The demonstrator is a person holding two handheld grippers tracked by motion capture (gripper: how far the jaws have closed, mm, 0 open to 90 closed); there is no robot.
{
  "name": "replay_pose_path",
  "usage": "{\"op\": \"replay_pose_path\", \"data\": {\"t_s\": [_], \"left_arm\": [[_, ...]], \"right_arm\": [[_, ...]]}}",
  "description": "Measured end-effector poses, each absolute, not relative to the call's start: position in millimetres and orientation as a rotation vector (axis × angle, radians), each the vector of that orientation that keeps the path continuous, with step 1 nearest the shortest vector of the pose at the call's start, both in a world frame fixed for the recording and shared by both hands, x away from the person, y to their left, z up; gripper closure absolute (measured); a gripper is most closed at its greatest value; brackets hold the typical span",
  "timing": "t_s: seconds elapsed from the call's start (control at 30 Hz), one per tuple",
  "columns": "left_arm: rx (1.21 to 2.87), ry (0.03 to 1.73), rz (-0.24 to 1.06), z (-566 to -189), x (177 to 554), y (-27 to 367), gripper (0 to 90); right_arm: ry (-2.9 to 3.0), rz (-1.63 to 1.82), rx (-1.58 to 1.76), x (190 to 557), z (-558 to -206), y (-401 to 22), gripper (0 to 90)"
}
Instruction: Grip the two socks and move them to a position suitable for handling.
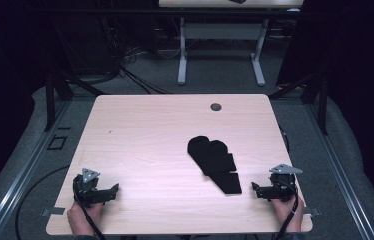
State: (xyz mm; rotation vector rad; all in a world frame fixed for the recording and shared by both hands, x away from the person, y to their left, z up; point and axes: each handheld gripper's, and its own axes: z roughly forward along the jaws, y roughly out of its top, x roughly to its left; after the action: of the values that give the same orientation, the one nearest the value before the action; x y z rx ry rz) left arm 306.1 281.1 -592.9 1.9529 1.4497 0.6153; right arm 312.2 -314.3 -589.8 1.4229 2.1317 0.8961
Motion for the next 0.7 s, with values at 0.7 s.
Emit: {"op": "replay_pose_path", "data": {"t_s": [0.7], "left_arm": [[1.957, 1.437, 0.582, -585.9, 310.1, 283.0, 6.1]], "right_arm": [[2.127, 0.904, 1.424, 312.8, -590.1, -314.5, 1.3]]}}
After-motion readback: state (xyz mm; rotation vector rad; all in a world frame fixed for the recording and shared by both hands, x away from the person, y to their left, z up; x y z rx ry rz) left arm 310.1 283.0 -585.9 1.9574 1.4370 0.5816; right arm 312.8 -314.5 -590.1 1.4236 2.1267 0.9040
